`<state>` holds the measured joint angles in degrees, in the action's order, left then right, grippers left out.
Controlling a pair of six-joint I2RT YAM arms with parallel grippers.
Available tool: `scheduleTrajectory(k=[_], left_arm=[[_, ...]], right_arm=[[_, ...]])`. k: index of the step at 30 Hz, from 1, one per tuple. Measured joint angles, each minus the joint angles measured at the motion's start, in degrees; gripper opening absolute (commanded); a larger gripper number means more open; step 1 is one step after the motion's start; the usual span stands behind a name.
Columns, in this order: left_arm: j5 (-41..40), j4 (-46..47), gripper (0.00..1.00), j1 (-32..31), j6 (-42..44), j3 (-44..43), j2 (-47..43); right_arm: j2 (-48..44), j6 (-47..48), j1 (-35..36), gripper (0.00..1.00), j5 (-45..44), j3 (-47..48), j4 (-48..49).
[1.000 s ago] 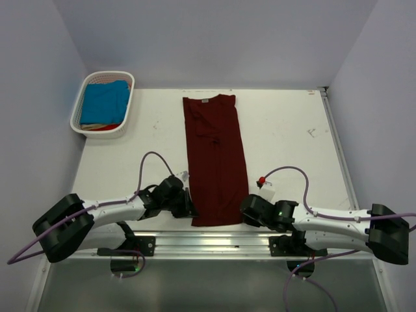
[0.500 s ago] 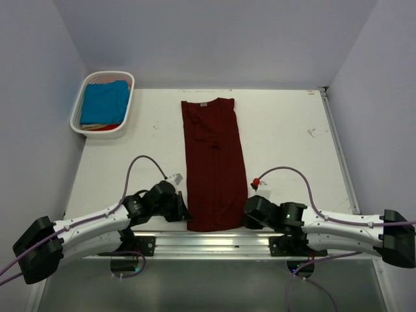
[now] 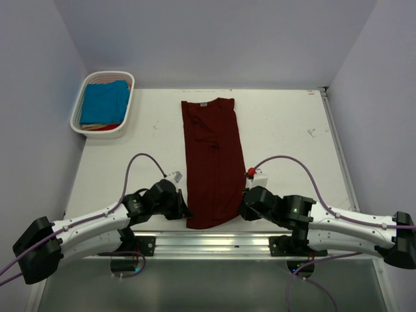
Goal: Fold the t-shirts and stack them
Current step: Grab the bottom of the folded rectangular tshirt with both arms, then fold the folded rectangular tshirt in 1/3 of the way
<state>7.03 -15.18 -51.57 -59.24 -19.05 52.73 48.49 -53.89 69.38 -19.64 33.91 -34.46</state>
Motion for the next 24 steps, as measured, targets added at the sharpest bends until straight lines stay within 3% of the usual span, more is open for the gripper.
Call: scheduleTrajectory(k=[8, 13, 24], left_arm=[[-3.67, 1.55, 0.07, 0.00, 2.69, -8.66, 0.98], [-4.44, 4.42, 0.06, 0.00, 5.11, -15.10, 8.09], [-7.04, 4.66, 0.04, 0.07, 6.51, -16.11, 11.78]], right_arm=[[0.94, 1.57, 0.00, 0.00, -6.49, 4.72, -4.55], [4.92, 2.49, 0.00, 0.00, -11.45, 8.66, -5.57], [10.19, 2.27, -0.83, 0.00, -18.60, 11.04, -7.37]])
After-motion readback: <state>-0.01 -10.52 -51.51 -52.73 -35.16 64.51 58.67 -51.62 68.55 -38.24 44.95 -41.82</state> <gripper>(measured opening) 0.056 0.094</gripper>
